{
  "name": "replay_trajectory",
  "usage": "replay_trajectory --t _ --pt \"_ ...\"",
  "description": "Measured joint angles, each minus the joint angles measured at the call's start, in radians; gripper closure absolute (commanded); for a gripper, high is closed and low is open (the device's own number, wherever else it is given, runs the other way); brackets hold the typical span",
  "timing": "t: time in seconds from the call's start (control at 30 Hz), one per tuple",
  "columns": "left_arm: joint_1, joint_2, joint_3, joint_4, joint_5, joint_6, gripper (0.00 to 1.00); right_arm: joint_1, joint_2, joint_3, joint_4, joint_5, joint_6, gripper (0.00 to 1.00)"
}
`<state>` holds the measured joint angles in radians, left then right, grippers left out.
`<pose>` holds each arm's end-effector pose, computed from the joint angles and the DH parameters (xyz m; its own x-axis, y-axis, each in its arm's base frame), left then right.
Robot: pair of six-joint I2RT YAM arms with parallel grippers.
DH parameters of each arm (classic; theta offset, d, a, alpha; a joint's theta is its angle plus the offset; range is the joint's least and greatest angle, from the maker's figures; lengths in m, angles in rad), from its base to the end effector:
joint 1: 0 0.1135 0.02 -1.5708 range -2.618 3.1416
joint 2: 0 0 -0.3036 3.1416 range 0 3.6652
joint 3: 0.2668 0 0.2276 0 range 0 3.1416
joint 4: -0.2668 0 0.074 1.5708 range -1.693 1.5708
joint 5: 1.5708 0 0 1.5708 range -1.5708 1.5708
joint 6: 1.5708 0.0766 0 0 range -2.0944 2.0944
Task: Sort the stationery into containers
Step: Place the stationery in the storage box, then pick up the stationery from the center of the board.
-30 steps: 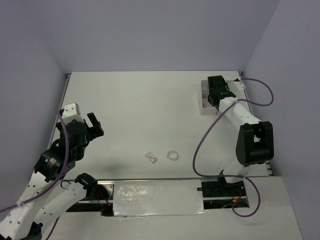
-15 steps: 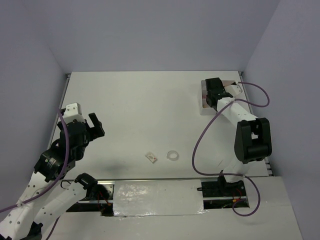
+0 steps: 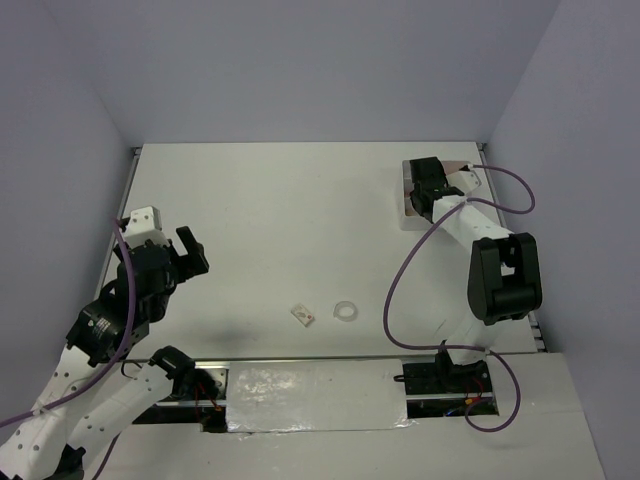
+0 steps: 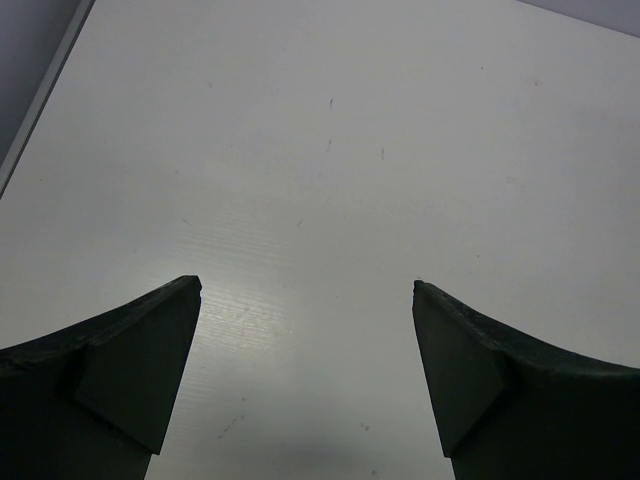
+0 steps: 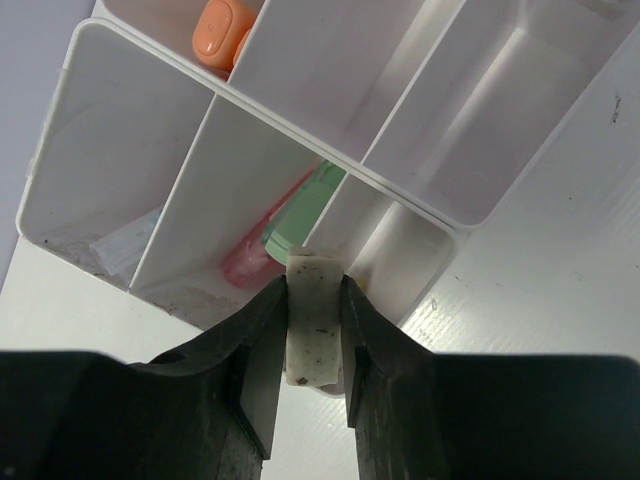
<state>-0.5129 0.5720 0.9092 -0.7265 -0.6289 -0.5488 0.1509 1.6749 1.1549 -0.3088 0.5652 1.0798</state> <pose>0.0899 0.0011 0.3555 -0.2418 -0.3480 -0.9058 -0.2385 0.9262 -0.2921 0.3676 0.0144 0.2562 -0.1400 0.7320 -0.6668 0.7515 0.5170 0.4098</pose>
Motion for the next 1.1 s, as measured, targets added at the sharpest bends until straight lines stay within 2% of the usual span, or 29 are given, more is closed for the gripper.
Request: replay_trajectory --t 0.03,0.23,0.3,0.53,0.63,0.67,0.73,0.77,0.8,0.87,0.97,1.1 --pt "0.000 0.000 0.000 0.000 0.000 0.000 0.01 0.000 0.000 0.000 0.001 0.000 0.000 0.62" --pt "0.000 -0.001 0.000 0.002 0.000 0.000 0.01 0.000 0.000 0.000 0.002 0.000 -0.004 0.60" --pt "0.000 -0.002 -0.002 0.003 0.000 0.000 0.01 0.000 0.000 0.000 0.002 -0.001 -0.003 0.54" --pt "0.000 -0.010 -0.009 0.003 0.002 0.000 0.01 0.000 -0.003 -0.006 0.016 -0.015 -0.031 0.53" --pt "0.000 -0.010 -0.009 0.003 0.002 0.000 0.01 0.011 -0.034 -0.022 0.033 -0.032 -0.078 0.42" --pt "0.000 -0.010 -0.009 0.003 0.002 0.000 0.01 0.019 -0.050 -0.024 0.037 -0.037 -0.105 0.31" --pt "0.000 -0.008 -0.009 0.002 0.001 0.000 0.01 0.050 -0.101 -0.026 0.043 -0.047 -0.170 0.25" --pt "0.000 -0.006 -0.009 0.002 -0.002 -0.001 0.01 0.073 -0.134 -0.026 0.046 -0.052 -0.208 0.17" --pt "0.000 -0.003 -0.009 0.002 -0.005 -0.003 0.01 0.095 -0.166 -0.026 0.052 -0.060 -0.246 0.14" --pt "0.000 0.013 -0.009 -0.002 -0.021 -0.007 0.01 0.156 -0.236 -0.024 0.063 -0.076 -0.338 0.01" --pt "0.007 0.058 -0.007 -0.022 -0.056 -0.029 0.01 0.248 -0.311 -0.009 0.053 -0.104 -0.457 0.00" --pt "0.038 0.114 -0.005 -0.055 -0.093 -0.057 0.01 0.352 -0.328 0.030 -0.006 -0.172 -0.595 0.00"
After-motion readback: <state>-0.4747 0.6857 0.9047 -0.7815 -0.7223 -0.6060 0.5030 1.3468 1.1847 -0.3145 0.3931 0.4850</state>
